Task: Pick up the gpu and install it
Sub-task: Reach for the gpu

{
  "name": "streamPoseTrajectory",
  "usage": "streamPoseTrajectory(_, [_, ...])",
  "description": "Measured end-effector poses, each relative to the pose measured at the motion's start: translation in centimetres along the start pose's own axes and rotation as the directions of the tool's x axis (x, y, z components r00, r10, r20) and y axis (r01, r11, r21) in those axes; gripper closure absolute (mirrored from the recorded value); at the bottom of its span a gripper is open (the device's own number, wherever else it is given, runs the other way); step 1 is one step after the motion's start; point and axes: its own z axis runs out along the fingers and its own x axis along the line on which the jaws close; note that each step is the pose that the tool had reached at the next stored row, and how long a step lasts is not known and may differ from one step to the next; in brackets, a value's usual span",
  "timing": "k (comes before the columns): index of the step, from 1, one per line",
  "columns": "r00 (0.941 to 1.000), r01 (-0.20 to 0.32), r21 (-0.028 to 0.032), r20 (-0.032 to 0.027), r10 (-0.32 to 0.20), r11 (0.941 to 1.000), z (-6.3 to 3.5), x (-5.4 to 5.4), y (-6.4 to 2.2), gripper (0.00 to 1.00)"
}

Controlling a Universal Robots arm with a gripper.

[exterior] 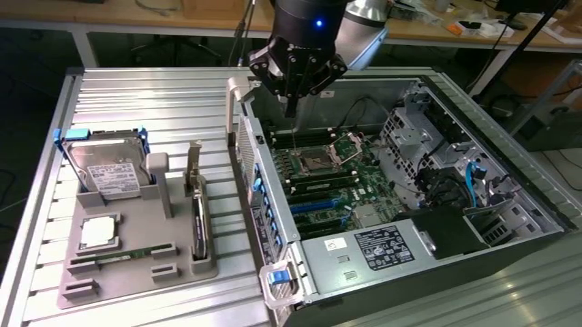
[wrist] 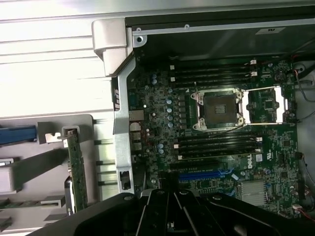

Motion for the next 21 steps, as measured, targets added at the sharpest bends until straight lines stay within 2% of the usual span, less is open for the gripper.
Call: streamPoseTrajectory(21, [1.0000,0.000,0.0000,0.0000,0.000,1.0000,-0.04,1.9,-0.15,0.89])
